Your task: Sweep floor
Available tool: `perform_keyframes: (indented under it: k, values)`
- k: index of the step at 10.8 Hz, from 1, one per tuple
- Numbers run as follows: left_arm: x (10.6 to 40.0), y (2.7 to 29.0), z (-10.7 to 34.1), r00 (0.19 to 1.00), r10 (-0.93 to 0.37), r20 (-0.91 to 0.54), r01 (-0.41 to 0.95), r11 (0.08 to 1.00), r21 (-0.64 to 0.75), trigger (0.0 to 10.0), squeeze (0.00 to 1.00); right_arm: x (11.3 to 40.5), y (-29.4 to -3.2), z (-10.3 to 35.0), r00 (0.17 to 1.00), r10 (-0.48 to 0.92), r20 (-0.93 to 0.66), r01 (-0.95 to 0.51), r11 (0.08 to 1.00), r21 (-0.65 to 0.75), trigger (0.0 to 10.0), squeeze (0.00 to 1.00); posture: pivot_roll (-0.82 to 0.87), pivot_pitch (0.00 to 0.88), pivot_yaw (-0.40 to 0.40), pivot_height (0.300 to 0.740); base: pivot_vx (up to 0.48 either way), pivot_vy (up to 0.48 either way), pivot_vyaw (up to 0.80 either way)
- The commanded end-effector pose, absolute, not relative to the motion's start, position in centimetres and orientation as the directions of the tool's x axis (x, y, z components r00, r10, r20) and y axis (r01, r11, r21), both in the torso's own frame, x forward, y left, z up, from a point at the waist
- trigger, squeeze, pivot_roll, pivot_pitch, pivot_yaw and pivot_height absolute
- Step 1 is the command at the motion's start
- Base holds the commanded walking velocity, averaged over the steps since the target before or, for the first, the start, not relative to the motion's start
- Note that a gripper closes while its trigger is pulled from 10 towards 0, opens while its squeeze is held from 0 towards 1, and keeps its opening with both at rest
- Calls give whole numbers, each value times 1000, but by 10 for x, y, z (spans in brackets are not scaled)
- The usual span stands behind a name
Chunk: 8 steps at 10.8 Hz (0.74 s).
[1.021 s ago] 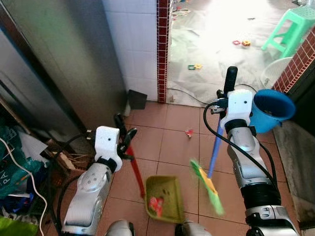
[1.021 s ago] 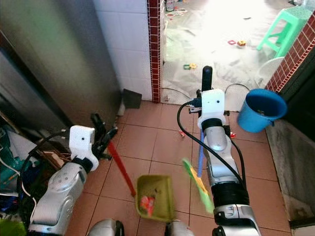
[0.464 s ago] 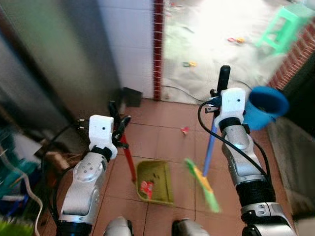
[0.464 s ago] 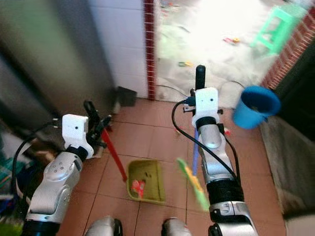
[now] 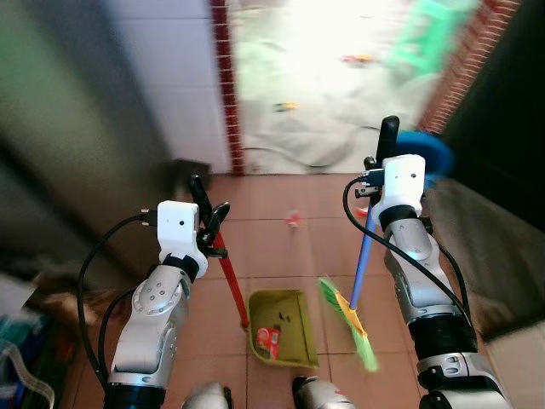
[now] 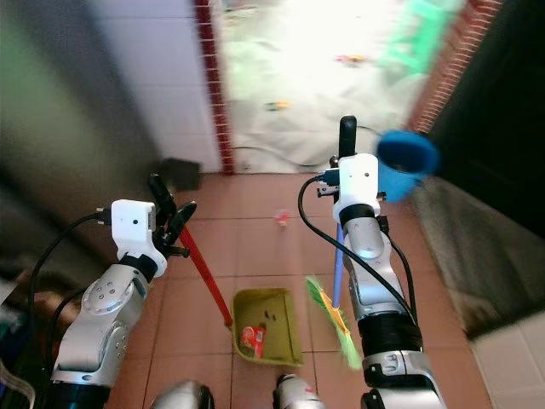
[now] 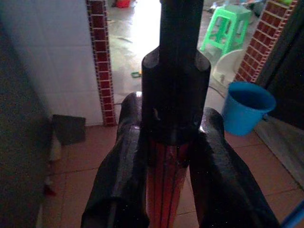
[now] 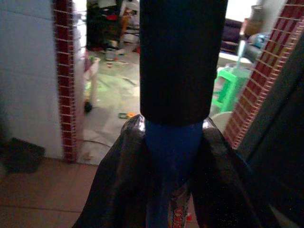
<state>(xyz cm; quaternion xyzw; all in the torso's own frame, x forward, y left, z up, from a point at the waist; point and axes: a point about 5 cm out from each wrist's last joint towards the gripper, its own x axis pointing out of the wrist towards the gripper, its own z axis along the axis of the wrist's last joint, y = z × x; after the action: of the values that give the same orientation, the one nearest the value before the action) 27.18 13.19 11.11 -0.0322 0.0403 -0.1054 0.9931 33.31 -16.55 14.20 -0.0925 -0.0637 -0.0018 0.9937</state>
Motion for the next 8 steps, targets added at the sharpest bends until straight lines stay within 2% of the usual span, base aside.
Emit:
perform_keyframes:
  k: [1, 3, 4, 6, 8]
  values:
    - [274, 132, 127, 977, -211, -12, 209, 974, -88, 10000, 0, 337, -166, 154, 986, 14, 165, 18, 982, -189, 10000, 0, 23, 88, 33, 740, 0, 0, 0]
    - [273, 133, 131, 976, -219, 11, 219, 971, -99, 10000, 0, 336, -165, 154, 986, 19, 165, 13, 982, -190, 10000, 0, 0, 91, 36, 740, 0, 0, 0]
    - [271, 133, 128, 972, -233, 2, 232, 965, -120, 10000, 0, 334, -164, 153, 988, 15, 155, 14, 983, -186, 10000, 0, -5, 79, 43, 740, 0, 0, -463]
    - [277, 127, 135, 960, -280, 26, 281, 952, -120, 10000, 0, 332, -166, 147, 989, 3, 147, 24, 983, -180, 10000, 0, -7, 51, 52, 740, 261, 0, -800]
    - [285, 139, 143, 966, -252, 51, 257, 959, -122, 10000, 0, 333, -170, 149, 987, -19, 159, 47, 983, -177, 10000, 0, -9, 37, 69, 740, 330, 0, -725]
